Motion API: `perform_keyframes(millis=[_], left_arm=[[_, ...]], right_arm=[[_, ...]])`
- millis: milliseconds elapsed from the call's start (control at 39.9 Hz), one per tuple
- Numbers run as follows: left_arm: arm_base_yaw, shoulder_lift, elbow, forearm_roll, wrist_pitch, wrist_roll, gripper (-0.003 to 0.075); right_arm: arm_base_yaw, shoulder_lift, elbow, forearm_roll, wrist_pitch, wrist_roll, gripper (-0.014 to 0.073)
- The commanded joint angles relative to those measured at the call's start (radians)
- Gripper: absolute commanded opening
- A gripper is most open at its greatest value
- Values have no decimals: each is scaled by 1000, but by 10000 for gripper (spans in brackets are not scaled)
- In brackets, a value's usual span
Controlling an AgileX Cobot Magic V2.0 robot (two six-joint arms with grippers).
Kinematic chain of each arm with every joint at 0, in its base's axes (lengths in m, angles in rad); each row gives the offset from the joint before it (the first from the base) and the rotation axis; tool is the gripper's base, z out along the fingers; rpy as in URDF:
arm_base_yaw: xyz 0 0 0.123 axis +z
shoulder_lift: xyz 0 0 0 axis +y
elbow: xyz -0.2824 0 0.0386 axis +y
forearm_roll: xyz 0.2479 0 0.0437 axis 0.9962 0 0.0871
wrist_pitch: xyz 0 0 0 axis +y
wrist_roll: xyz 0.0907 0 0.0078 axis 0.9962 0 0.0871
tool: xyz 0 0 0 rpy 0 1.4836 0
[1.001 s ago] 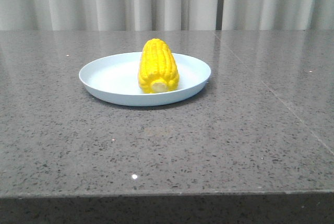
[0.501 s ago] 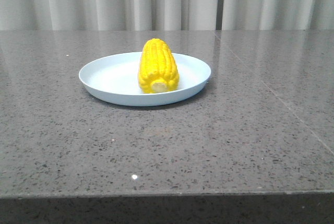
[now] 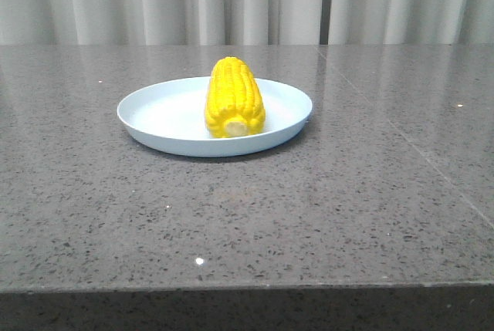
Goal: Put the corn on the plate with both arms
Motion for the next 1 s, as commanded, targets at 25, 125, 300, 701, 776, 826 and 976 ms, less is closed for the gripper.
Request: perform_keyframes(millis=[25,125,300,701,776,826,976], left_arm=[[-2,11,-26,1,-83,-1,-20],[-2,11,-22,1,-89,-1,-20],[46,-46,43,-44,-146,-1,-20],[207,-143,330,-180,-263,-1,-20],[207,-143,363,-180,-301,-9,-20],[207,-143,374,-180,-316,-9,-20],[188,-143,372,-178,-314,-9,-20]], right_arm=[[-4,9,-23,-17,-85,-10,-111],[-4,9,-23,-17,-85,-10,-111],[-4,9,-23,-17,-85,-10,-111],[-4,9,-23,-16,-85,-10,-111],[-4,9,-23,-16,-85,-10,-111],[-4,9,-23,-16,-85,-10,-111],[-4,9,-23,-16,-85,-10,-111]])
